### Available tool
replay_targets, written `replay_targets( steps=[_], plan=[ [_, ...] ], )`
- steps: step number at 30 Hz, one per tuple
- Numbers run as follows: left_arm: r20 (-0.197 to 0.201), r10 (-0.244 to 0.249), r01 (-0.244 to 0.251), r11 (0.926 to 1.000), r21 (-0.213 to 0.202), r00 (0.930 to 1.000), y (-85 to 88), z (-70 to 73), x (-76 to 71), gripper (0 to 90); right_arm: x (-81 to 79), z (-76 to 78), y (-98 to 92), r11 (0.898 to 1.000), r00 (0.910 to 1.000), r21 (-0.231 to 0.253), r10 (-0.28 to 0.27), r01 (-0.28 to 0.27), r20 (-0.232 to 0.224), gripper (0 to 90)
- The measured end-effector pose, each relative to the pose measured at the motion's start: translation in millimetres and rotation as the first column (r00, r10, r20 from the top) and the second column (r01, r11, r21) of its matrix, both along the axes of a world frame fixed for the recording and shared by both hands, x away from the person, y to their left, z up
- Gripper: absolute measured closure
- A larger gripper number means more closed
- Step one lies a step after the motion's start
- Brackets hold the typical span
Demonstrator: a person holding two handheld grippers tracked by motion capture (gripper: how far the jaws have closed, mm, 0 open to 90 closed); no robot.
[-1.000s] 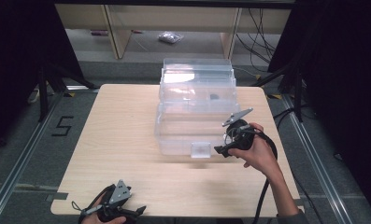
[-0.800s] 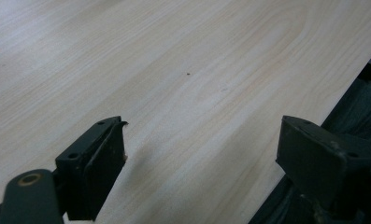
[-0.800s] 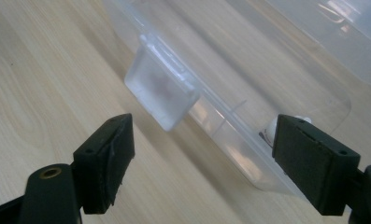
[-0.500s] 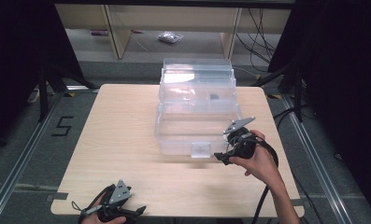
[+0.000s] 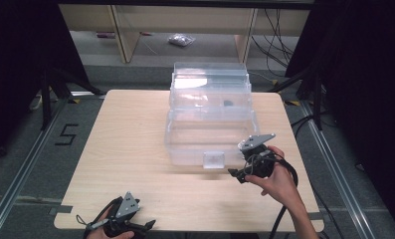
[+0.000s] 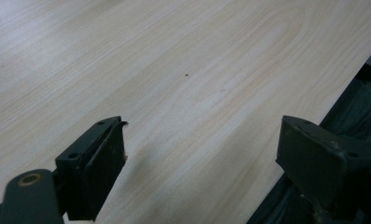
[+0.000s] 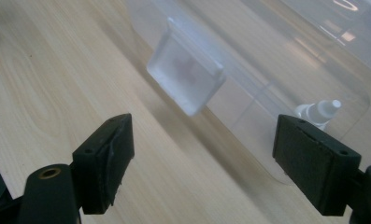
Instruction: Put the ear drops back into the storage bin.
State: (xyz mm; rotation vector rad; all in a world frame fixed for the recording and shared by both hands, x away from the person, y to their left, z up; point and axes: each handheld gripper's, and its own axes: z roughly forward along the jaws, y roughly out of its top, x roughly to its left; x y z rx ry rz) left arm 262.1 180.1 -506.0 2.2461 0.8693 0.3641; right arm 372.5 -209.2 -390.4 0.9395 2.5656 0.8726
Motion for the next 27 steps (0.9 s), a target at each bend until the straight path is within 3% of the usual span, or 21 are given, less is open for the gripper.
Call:
replay_targets(
  steps=[9, 11, 12, 14, 17, 22, 26, 27],
  plan=[
    [0.002, -0.004, 0.004, 1.0000, -0.002, 1.0000, -0.6, 0.3, -0.6, 14.9, -7.9, -8.7, -2.1, 1.000, 1.0000, 0.003, 0.006, -0.006, 0.005, 21.1],
    [0.002, 0.000, 0.000, 1.0000, 0.005, 1.0000, -0.7, 0.1, -0.2, 14.9, -8.7, -10.3, -3.4, 1.000, 0.9999, 0.007, 0.006, -0.006, 0.014, 21.2],
    [0.004, -0.002, 0.002, 1.0000, -0.001, 1.0000, -0.5, 0.5, -0.5, 14.9, -8.7, -12.8, -4.1, 1.000, 0.9986, 0.021, 0.009, -0.010, 0.052, 21.1],
    [0.002, -0.001, 0.001, 1.0000, -0.001, 1.0000, -0.7, 0.2, -0.5, 14.9, -10.2, -14.3, -4.8, 1.000, 0.9984, 0.024, 0.010, -0.011, 0.056, 20.5],
    [0.001, -0.003, 0.003, 1.0000, 0.000, 1.0000, -0.9, 0.2, -0.5, 14.9, -13.3, -20.1, -3.8, 1.000, 0.9998, 0.012, 0.006, -0.006, 0.021, 19.8],
    [0.004, 0.000, 0.000, 1.0000, -0.002, 1.0000, -0.7, 0.0, -0.4, 14.9, -16.2, -32.2, -2.3, 1.000, 0.9992, 0.014, 0.020, -0.020, 0.033, 20.4],
    [0.002, -0.003, 0.003, 1.0000, 0.000, 1.0000, -0.7, 0.2, -0.5, 14.9, -20.6, -36.8, -3.2, 1.000, 0.9999, 0.019, 0.008, -0.009, 0.005, 20.3],
    [0.002, -0.003, 0.003, 1.0000, -0.001, 1.0000, -0.8, 0.2, -0.6, 14.9, -20.2, -39.1, -3.2, 1.000, 0.9995, 0.023, 0.014, -0.015, 0.029, 20.3]
  ],
)
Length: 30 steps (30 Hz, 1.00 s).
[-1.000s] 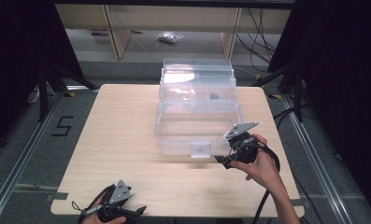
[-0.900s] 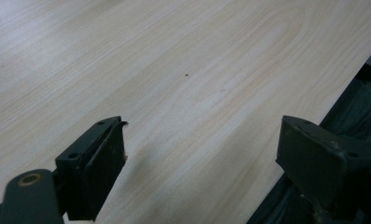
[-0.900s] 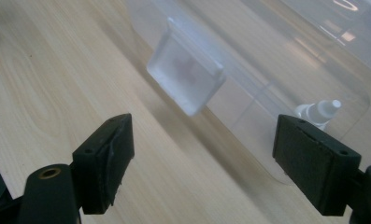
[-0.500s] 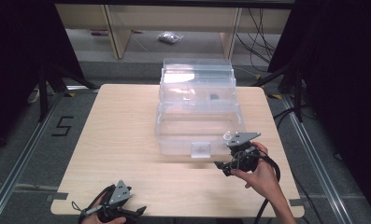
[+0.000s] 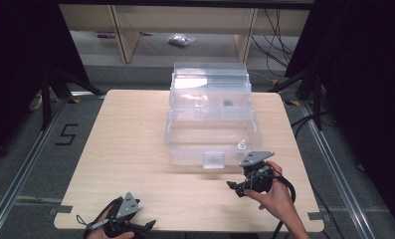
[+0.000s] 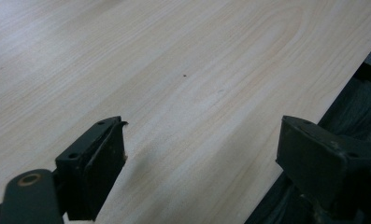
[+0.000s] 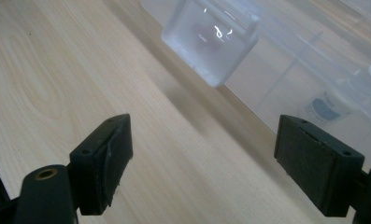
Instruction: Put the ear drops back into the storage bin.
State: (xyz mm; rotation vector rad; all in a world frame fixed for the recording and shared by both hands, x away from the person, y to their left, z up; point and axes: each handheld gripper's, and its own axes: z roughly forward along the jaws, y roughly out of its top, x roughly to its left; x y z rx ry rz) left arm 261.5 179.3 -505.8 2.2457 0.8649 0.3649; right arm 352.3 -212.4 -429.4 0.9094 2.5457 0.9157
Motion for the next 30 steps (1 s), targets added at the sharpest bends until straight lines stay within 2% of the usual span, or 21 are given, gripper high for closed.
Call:
replay_targets(
  steps=[1, 3, 5, 13, 16, 18, 19, 21, 23, 24, 25, 27, 28, 30],
  plan=[
    [-0.001, 0.001, -0.001, 1.0000, 0.000, 1.0000, 0.0, 0.0, 0.0, 14.9, -0.3, -0.2, -1.1, 1.000, 0.9999, -0.007, 0.015, -0.015, -0.006, 20.3],
    [-0.001, 0.000, 0.000, 1.0000, 0.001, 1.0000, 0.0, 0.0, 0.1, 14.9, -1.2, -0.2, -1.4, 1.000, 1.0000, -0.012, 0.009, -0.009, -0.004, 20.3],
    [0.000, -0.001, 0.001, 1.0000, 0.002, 1.0000, 0.1, 0.0, 0.0, 14.9, -2.8, -5.3, -0.6, 1.000, 0.9998, 0.011, 0.017, -0.017, 0.002, 19.9],
    [0.001, 0.000, 0.000, 1.0000, 0.001, 1.0000, 0.1, 0.1, 0.0, 14.9, -10.8, -10.2, -1.6, 1.000, 0.9997, 0.000, 0.017, -0.016, -0.019, 17.9],
    [0.000, 0.001, -0.001, 1.0000, 0.001, 1.0000, 0.1, 0.0, 0.0, 14.9, -11.0, -13.1, -2.2, 1.000, 0.9995, 0.006, 0.031, -0.031, -0.010, 17.8],
    [0.000, 0.001, -0.001, 1.0000, 0.001, 1.0000, 0.1, 0.0, 0.1, 14.9, -13.8, -14.4, -2.8, 0.999, 0.9996, 0.018, 0.027, -0.026, -0.009, 17.8],
    [0.000, 0.001, -0.001, 1.0000, 0.001, 1.0000, 0.0, 0.0, 0.0, 14.9, -17.1, -16.9, -3.2, 0.999, 1.0000, 0.034, 0.008, -0.007, -0.003, 17.6],
    [0.000, 0.002, -0.002, 1.0000, 0.001, 1.0000, 0.0, -0.1, 0.1, 14.9, -17.3, -17.2, -4.0, 0.999, 0.9999, 0.032, 0.015, -0.015, -0.006, 17.6],
    [0.000, 0.003, -0.003, 1.0000, 0.000, 1.0000, 0.0, -0.1, 0.1, 14.9, -21.6, -21.0, -4.6, 0.999, 1.0000, 0.046, -0.002, 0.003, -0.002, 17.5],
    [0.000, 0.003, -0.003, 1.0000, -0.001, 1.0000, 0.0, -0.1, 0.1, 14.9, -22.2, -21.7, -5.3, 0.999, 0.9998, 0.049, 0.004, -0.004, -0.018, 17.6],
    [0.001, 0.002, -0.002, 1.0000, -0.001, 1.0000, 0.2, 0.2, 0.1, 14.9, -25.7, -25.7, -5.8, 0.998, 0.9999, 0.058, -0.014, 0.015, -0.007, 17.6],
    [0.001, 0.002, -0.002, 1.0000, 0.000, 1.0000, 0.4, 0.2, 0.1, 14.9, -26.6, -27.1, -6.4, 0.998, 0.9998, 0.059, -0.015, 0.016, -0.009, 17.6],
    [0.000, 0.003, -0.003, 1.0000, -0.001, 1.0000, 0.2, 0.0, 0.1, 14.9, -28.9, -29.3, -7.2, 0.998, 0.9994, 0.058, -0.016, 0.018, -0.032, 17.6],
    [-0.002, 0.001, -0.001, 1.0000, -0.001, 1.0000, 0.0, -0.1, 0.0, 14.9, -30.5, -34.2, -8.5, 0.998, 0.9997, 0.061, -0.016, 0.017, -0.016, 17.5]
  ],
)
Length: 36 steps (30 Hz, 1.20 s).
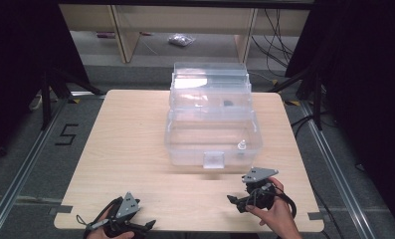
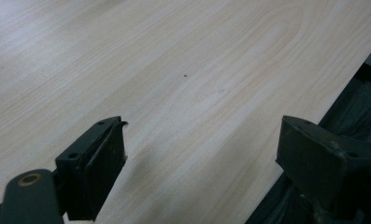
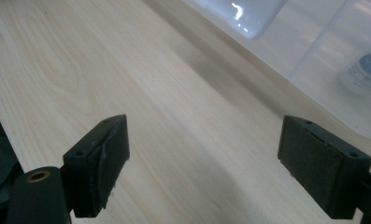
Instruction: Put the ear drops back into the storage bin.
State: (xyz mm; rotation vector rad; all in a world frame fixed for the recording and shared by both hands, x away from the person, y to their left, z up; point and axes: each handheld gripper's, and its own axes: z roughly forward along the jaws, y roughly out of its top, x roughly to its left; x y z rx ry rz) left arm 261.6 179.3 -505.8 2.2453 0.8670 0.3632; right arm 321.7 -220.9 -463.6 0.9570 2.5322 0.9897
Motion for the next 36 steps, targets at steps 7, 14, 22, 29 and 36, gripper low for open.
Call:
replay_targets(
  steps=[7, 14, 22, 29, 36],
  plan=[
    [0.000, 0.002, -0.002, 1.0000, -0.001, 1.0000, 0.0, 0.0, 0.1, 14.9, -6.8, -6.2, -1.7, 1.000, 0.9999, 0.006, -0.007, 0.007, 0.012, 17.5],
    [-0.004, 0.012, -0.013, 0.9999, -0.008, 0.9999, -0.5, -0.9, -0.1, 14.9, -16.0, -10.3, -0.9, 1.000, 0.9999, -0.001, -0.010, 0.010, -0.012, 17.2],
    [0.003, 0.000, 0.000, 1.0000, 0.003, 1.0000, 0.3, 0.2, 0.3, 14.9, -24.8, -14.1, -0.8, 1.000, 0.9995, -0.004, 0.013, -0.013, -0.029, 16.9],
    [0.003, 0.002, -0.002, 1.0000, 0.001, 1.0000, 0.2, 0.3, 0.0, 14.9, -31.7, -18.6, -0.9, 1.000, 0.9997, 0.005, 0.017, -0.017, -0.015, 16.7],
    [0.003, 0.004, -0.004, 1.0000, 0.008, 1.0000, 0.1, 0.2, 0.3, 14.9, -38.3, -17.8, -2.9, 1.000, 0.9993, -0.005, 0.016, -0.016, -0.033, 16.6]
  ],
)
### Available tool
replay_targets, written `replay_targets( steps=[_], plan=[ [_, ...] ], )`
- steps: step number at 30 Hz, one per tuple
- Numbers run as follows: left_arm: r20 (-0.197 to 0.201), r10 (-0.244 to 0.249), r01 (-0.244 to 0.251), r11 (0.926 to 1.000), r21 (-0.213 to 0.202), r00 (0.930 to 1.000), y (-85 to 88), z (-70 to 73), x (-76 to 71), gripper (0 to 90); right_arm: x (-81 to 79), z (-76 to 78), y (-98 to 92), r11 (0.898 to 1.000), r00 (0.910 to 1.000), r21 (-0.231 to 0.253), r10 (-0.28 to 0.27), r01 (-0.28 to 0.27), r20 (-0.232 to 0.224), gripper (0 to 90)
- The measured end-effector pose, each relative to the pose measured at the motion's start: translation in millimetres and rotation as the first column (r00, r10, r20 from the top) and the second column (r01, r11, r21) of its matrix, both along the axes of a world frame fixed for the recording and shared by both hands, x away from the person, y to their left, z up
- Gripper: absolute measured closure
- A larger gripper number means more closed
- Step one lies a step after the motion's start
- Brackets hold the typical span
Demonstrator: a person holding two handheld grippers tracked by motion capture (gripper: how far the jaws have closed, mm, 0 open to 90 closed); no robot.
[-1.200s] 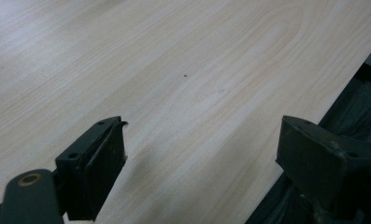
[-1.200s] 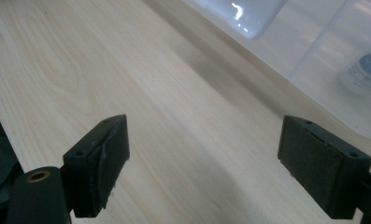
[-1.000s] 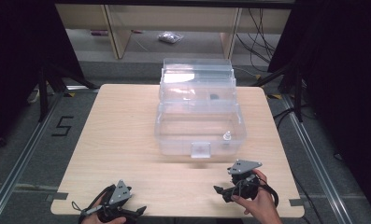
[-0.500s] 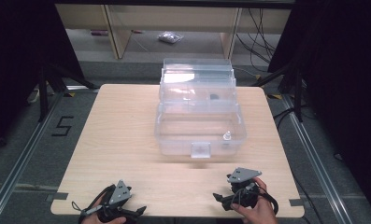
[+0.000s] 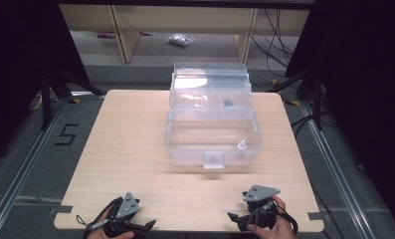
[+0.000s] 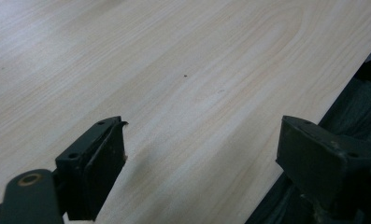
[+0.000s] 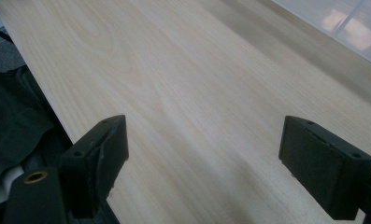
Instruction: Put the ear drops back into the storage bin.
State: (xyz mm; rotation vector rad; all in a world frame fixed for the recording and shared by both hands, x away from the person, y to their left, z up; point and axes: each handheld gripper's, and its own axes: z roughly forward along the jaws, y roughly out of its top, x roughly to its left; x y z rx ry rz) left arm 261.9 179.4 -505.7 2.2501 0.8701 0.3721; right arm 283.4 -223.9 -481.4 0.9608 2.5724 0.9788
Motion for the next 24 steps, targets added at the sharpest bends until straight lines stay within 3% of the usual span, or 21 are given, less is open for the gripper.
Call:
replay_targets(
  steps=[5, 6, 9, 11, 14, 24],
  plan=[
    [0.000, -0.003, 0.003, 1.0000, -0.005, 1.0000, -0.1, 0.1, -0.4, 14.9, -2.7, -2.3, -0.2, 1.000, 0.9997, 0.015, 0.008, -0.008, 0.022, 16.7],
    [0.001, -0.004, 0.004, 1.0000, -0.006, 1.0000, -0.1, -0.1, -0.3, 14.9, -4.8, -0.5, -1.2, 1.000, 1.0000, 0.005, 0.004, -0.004, -0.002, 16.6],
    [0.000, -0.002, 0.002, 1.0000, -0.006, 1.0000, -0.1, 0.0, -0.4, 14.9, -6.1, -2.4, -2.2, 1.000, 0.9999, 0.012, -0.005, 0.005, 0.015, 16.6],
    [0.001, -0.003, 0.003, 1.0000, -0.006, 1.0000, -0.1, 0.0, -0.4, 14.9, -7.8, -1.1, -2.3, 1.000, 0.9999, 0.005, -0.006, 0.006, -0.011, 16.6],
    [-0.002, -0.006, 0.006, 1.0000, -0.001, 1.0000, 0.1, 0.2, -0.1, 14.9, -7.4, -3.7, -1.9, 1.000, 0.9998, 0.012, 0.014, -0.014, 0.013, 16.6],
    [0.002, -0.002, 0.002, 1.0000, -0.006, 1.0000, -0.2, 0.0, -0.3, 14.9, -8.8, -4.0, -1.5, 1.000, 1.0000, 0.015, 0.004, -0.004, 0.009, 16.6]
  ],
)
